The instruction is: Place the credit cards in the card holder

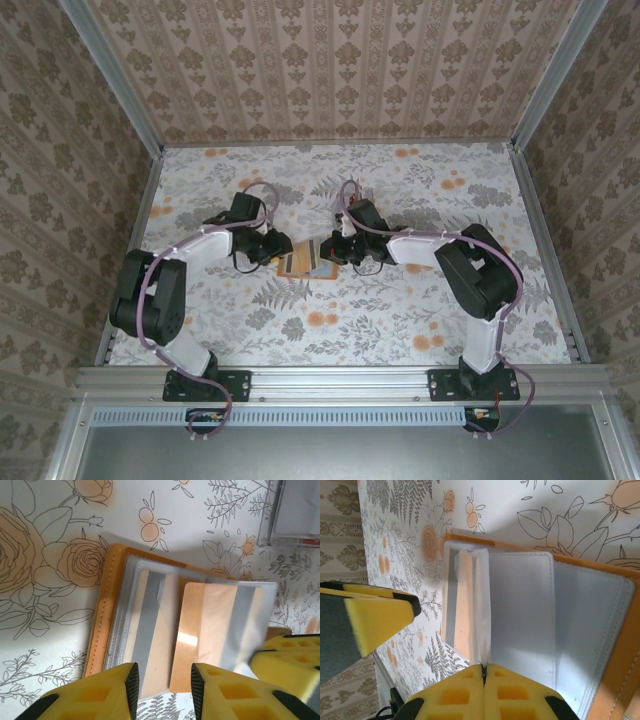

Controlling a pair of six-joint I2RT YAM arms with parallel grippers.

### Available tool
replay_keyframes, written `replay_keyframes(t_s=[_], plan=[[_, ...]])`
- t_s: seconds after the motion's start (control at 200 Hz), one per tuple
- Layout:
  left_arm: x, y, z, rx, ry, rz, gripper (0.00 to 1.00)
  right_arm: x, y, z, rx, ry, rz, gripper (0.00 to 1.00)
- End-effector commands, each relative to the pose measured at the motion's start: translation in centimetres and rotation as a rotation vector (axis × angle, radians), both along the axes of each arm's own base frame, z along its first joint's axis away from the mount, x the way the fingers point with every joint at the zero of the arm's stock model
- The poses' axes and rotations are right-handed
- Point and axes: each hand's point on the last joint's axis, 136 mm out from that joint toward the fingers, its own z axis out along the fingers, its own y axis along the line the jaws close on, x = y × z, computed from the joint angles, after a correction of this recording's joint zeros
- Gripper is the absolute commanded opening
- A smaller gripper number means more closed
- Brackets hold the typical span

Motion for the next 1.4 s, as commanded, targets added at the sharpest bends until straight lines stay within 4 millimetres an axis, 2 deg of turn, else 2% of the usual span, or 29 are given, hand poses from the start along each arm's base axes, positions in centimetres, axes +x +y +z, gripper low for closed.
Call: replay_keyframes(t_s=[0.0, 0.08, 0.19, 0.4, 0.715, 0.73, 0.795, 0.945, 1.085, 1.395], plan=[[-0.3, -0.2, -0.5, 0.000, 0.007, -0.024, 0.33, -0.2, -0.8, 0.5, -0.027, -0.012, -0.005, 0.00], [-0.2, -0.5, -0.3, -0.006, -0.001, -0.032, 0.28, -0.2, -0.9, 0.8, -0.034, -0.019, -0.003, 0.00], [-0.1, -0.9, -0.4, -0.011, 0.003, -0.041, 0.17, -0.1, -0.8, 1.2, -0.034, -0.024, 0.002, 0.00], [-0.1, -2.5, -0.9, -0.009, 0.020, -0.084, 0.09, -0.1, -0.5, 1.5, -0.016, -0.027, 0.009, 0.00], [0.5, -3.8, -1.6, 0.042, 0.036, -0.125, 0.02, 0.1, 0.0, 2.0, 0.010, -0.035, 0.014, 0.00], [0.0, -4.6, -1.6, 0.044, 0.034, -0.152, 0.02, 0.1, 0.0, 2.0, 0.011, -0.037, 0.014, 0.00], [-0.2, -5.0, -1.9, 0.055, 0.040, -0.164, 0.00, 0.1, 0.0, 2.0, 0.012, -0.035, 0.014, 0.00], [-0.7, -4.7, -2.6, 0.092, 0.055, -0.168, 0.00, 0.2, 0.0, 2.1, 0.013, -0.039, 0.013, 0.00], [-0.6, -4.0, -2.3, 0.137, 0.031, -0.166, 0.00, 0.3, 0.1, 2.0, 0.015, -0.037, 0.015, 0.00], [-0.8, -5.3, -3.0, 0.108, 0.043, -0.188, 0.00, 0.4, 0.5, 2.4, 0.041, -0.042, 0.019, 0.00]])
